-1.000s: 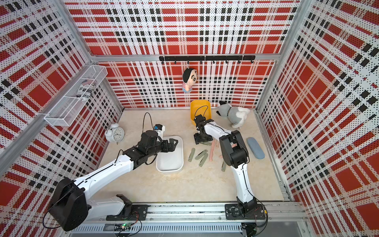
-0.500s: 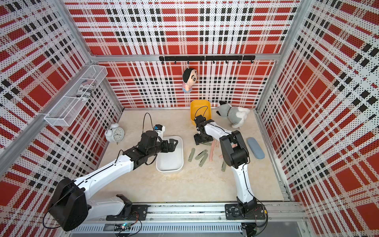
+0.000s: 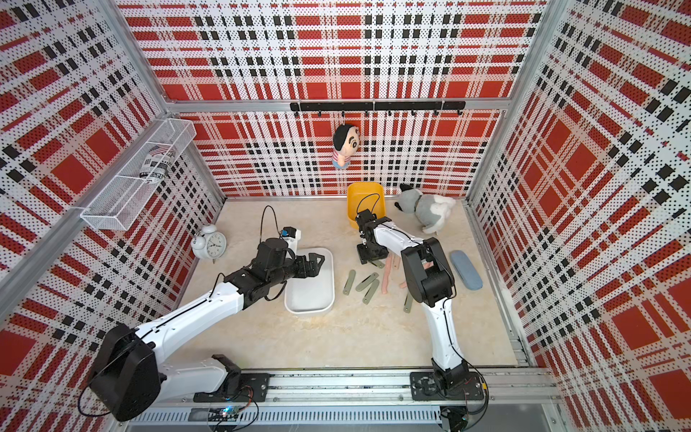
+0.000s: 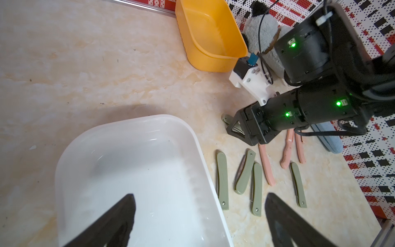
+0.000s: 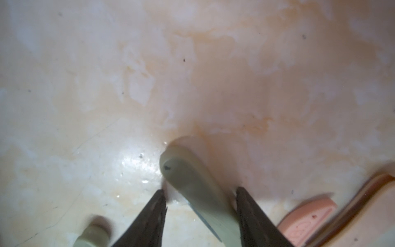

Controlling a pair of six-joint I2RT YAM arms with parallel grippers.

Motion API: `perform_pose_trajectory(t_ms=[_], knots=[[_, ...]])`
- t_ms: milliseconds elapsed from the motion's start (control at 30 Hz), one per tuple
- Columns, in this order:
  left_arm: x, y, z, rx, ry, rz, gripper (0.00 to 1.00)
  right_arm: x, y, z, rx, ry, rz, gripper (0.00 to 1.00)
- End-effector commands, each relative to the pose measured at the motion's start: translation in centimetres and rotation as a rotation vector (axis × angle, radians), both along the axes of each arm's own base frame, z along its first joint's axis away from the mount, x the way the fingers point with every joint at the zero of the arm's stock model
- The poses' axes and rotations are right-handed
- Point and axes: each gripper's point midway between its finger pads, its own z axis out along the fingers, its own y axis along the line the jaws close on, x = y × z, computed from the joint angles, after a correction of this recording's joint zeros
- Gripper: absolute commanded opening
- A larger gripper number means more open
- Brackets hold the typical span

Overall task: Place the fruit knives into the storage box by color
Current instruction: Pick up the fruit knife from the center of the board.

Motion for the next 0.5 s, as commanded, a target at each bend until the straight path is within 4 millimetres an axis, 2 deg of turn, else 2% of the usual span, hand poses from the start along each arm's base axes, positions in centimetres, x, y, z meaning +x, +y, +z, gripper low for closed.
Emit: perform_pose_trajectory(t_ms=[0, 233, 467], knots=[[0.29, -0.07, 0.06, -0.009, -0.008, 0.002, 0.96, -0.93, 0.28, -1.82, 0.0, 0.075, 0.009, 0.57], [0.24, -0.08, -0.12, -0.008, -0.004, 0.002, 0.96, -0.25, 0.58, -2.06, -0.006, 0.074, 0.02, 0.59], [0.24, -0.08, -0.19, -0.009, -0.002, 0.003, 0.96, -0.04, 0.6, -2.72, -0.016, 0.085, 0.025, 0.52]])
